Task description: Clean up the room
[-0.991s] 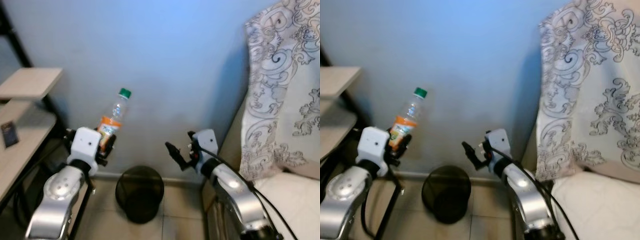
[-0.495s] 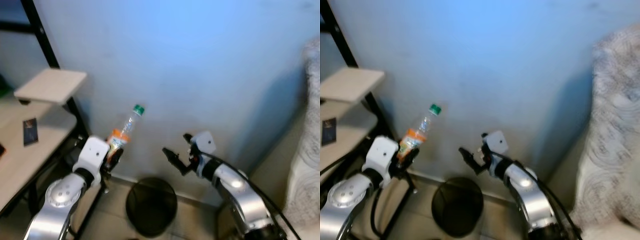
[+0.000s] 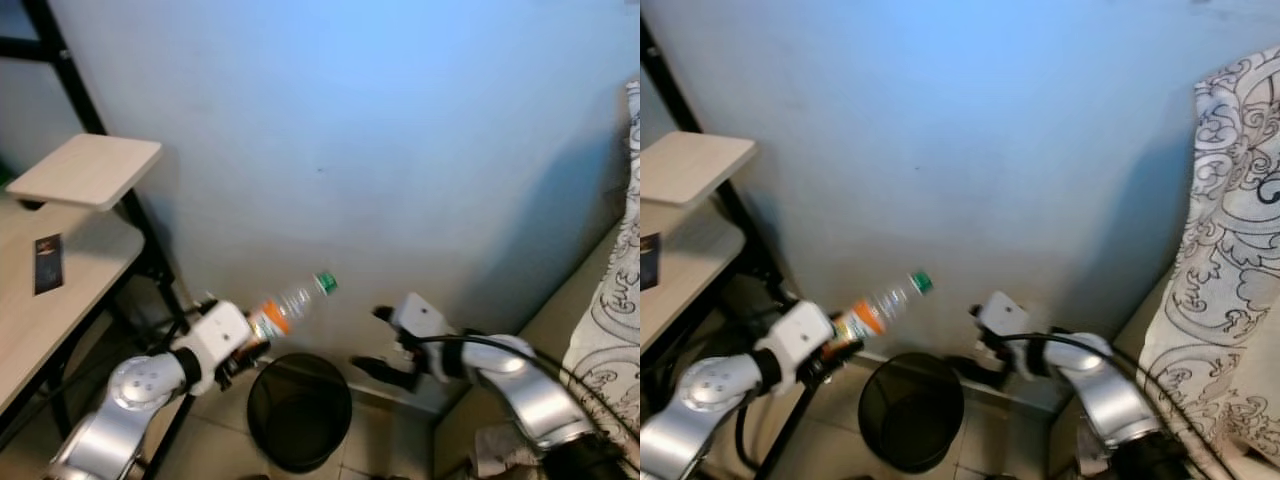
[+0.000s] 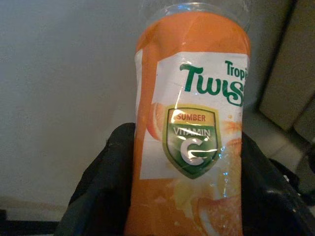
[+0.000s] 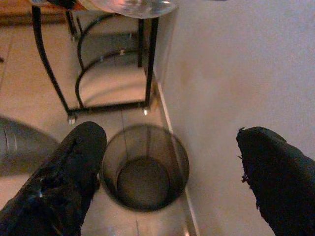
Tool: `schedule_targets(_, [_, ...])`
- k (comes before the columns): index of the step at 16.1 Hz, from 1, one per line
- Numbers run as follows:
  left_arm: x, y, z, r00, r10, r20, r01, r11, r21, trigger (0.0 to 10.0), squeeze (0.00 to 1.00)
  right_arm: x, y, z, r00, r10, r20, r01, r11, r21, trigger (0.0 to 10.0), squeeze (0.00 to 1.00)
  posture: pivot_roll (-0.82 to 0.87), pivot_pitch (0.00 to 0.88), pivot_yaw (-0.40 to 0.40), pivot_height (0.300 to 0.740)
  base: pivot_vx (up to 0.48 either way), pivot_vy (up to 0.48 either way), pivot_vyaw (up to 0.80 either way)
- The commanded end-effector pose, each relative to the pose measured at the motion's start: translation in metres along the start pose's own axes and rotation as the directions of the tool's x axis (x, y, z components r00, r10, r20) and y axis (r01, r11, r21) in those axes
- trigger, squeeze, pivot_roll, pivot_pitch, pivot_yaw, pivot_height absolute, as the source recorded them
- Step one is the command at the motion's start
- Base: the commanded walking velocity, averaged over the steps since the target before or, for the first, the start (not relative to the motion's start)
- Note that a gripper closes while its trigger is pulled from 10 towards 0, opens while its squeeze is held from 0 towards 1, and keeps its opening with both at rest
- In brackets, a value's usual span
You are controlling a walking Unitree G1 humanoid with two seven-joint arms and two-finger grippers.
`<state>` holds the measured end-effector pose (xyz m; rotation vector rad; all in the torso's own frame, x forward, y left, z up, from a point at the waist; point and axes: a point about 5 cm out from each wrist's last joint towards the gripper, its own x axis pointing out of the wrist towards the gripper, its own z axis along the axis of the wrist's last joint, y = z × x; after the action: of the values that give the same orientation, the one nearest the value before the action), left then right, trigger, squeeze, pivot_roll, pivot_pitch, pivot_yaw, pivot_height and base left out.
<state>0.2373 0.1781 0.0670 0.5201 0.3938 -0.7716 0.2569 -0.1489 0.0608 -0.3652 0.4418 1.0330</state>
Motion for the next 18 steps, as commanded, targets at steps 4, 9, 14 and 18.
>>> schedule_targets(4, [0.027, 0.003, -0.004, 0.997, -0.078, 0.007, 0.078, 0.996, 0.052, 10.0, 0.0, -0.017, -0.004, -0.004, 0.991, 0.099, -0.09, -0.102, 0.994, -0.033, 10.0, 0.0, 0.05, 0.081, -0.004, 0.74, 0.0, 0.0, 0.0])
schedule_targets(9, [0.062, 0.006, -0.009, 0.992, -0.116, -0.049, 0.121, 0.985, 0.125, 10.0, 0.0, -0.031, -0.004, -0.012, 0.978, 0.1, -0.186, -0.111, 0.992, -0.052, 10.0, 0.0, 0.02, 0.08, 0.007, 0.74, 0.0, 0.0, 0.0])
schedule_targets(14, [0.073, 0.0, -0.009, 0.988, -0.152, -0.035, 0.155, 0.98, 0.121, 10.0, 0.0, -0.035, -0.001, -0.015, 0.971, 0.119, -0.208, -0.13, 0.991, -0.037, 10.0, 0.0, 0.01, 0.072, 0.01, 0.74, 0.0, 0.0, 0.0])
schedule_targets(18, [0.074, -0.004, -0.017, 0.98, -0.188, -0.058, 0.192, 0.978, 0.085, 10.0, 1.0, -0.038, -0.003, -0.023, 0.967, 0.116, -0.227, -0.127, 0.991, -0.035, 10.0, 0.0, 0.01, 0.065, 0.005, 0.74, 0.0, 0.0, 0.0])
